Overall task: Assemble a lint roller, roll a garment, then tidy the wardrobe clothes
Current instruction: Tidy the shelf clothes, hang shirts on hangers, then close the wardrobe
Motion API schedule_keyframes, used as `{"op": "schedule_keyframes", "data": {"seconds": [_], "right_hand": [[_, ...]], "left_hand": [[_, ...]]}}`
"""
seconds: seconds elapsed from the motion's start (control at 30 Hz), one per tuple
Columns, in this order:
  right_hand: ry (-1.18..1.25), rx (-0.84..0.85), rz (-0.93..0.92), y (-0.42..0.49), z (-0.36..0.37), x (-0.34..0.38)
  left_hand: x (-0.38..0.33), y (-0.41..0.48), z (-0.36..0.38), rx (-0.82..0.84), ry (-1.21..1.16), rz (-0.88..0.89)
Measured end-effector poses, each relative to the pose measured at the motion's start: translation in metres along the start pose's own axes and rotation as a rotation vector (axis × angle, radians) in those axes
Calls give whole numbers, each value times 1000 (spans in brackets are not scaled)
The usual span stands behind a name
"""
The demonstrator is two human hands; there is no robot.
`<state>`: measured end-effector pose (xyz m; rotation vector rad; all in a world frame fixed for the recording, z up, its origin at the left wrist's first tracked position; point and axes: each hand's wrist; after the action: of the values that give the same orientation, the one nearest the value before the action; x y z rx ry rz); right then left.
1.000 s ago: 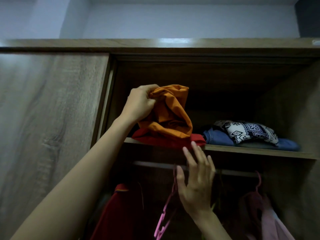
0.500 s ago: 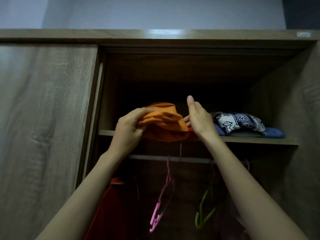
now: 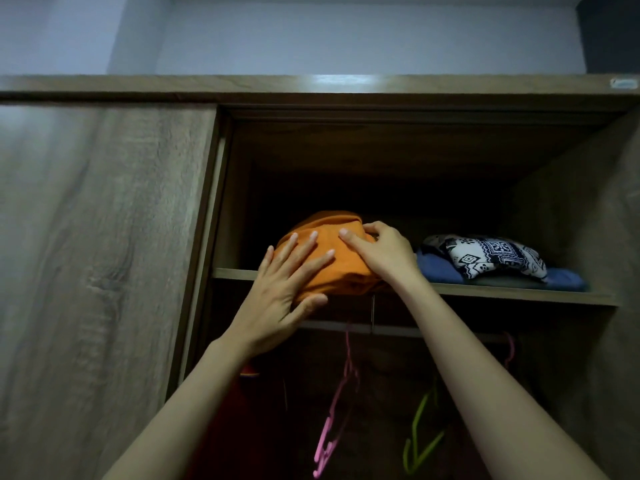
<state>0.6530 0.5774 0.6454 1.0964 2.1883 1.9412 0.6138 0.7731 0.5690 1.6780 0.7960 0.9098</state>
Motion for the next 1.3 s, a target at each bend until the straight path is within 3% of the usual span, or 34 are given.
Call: {"op": "schedule_keyframes", "data": {"seconds": [0.17, 0.37, 0.53, 0.77, 0.97, 1.13, 1.3], "right_hand": [[-31, -75, -11, 0, 9, -1], [-18, -156, -58, 0, 8, -5], [-110, -248, -149, -5, 5, -2], [-15, -95, -56, -3, 3, -3], [92, -220, -67, -8, 10, -5], [148, -352, -114, -14, 19, -10], [207, -366, -128, -12, 28, -15]], "left_hand": [[-7, -1, 5, -91, 6, -349], [-11, 1, 3, -155, 21, -538], [-11, 9, 0, -141, -21, -514], [-20, 26, -13, -198, -288, -621], [-22, 47, -13, -69, -124, -725], [-21, 43, -9, -170, -197, -606], [-19, 39, -9, -175, -298, -486]]}}
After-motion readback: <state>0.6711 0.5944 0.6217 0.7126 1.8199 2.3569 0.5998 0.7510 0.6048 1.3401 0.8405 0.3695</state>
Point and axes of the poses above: each hand's wrist, its own y-axis towards the middle knuckle, its own z-axis out of the palm, x = y × z, and after that the axes turned 10 degrees about -x, right-handed
